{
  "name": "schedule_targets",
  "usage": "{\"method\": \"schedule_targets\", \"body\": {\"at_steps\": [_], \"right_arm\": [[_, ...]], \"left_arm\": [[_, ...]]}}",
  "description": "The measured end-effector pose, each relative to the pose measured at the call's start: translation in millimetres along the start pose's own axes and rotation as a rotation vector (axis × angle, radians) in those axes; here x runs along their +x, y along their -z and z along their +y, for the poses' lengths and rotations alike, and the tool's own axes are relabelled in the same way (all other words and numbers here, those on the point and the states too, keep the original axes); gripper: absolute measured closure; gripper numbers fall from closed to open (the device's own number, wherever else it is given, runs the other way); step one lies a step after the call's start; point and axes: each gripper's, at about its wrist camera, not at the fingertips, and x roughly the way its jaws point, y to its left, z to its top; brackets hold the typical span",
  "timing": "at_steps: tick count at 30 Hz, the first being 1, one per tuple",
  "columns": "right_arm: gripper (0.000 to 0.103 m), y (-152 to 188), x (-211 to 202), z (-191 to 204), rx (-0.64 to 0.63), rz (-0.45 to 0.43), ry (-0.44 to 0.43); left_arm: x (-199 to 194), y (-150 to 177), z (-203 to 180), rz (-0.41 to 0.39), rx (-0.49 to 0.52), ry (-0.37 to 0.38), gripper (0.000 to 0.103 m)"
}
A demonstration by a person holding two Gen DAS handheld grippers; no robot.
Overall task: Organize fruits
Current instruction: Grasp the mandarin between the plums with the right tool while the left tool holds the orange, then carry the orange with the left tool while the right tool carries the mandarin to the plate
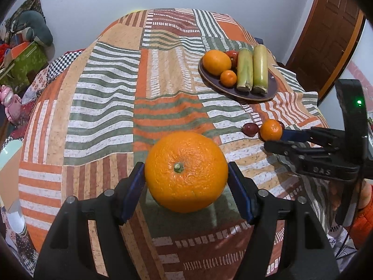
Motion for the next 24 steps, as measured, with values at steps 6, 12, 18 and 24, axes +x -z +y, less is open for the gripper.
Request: {"method": "schedule_targets", "body": {"at_steps": [6, 12, 18, 24], "right_arm": [[0.060, -3.8, -1.6, 3.6, -0.009, -0.032, 0.029], [0.068, -4.2, -3.2, 1.6, -0.015, -0.045, 0.028], [0.068, -2.4, -19.5, -2.4, -0.005, -0.078, -0.004], [0.068, -11.1, -47.3, -20.4, 0.004, -0.153, 0.004]], "left_arm": [[-0.4, -1.1, -1.5, 0.000, -0.016, 0.014, 0.034], [-2.1, -5.7, -10.3, -0.008, -0.008, 0.021, 0.033], [-6.2, -23.3, -24.6, -0.037, 0.011, 0.032, 0.034], [-3.8, -55.2, -42.0, -0.073, 0.022, 0.050, 0.033]]}}
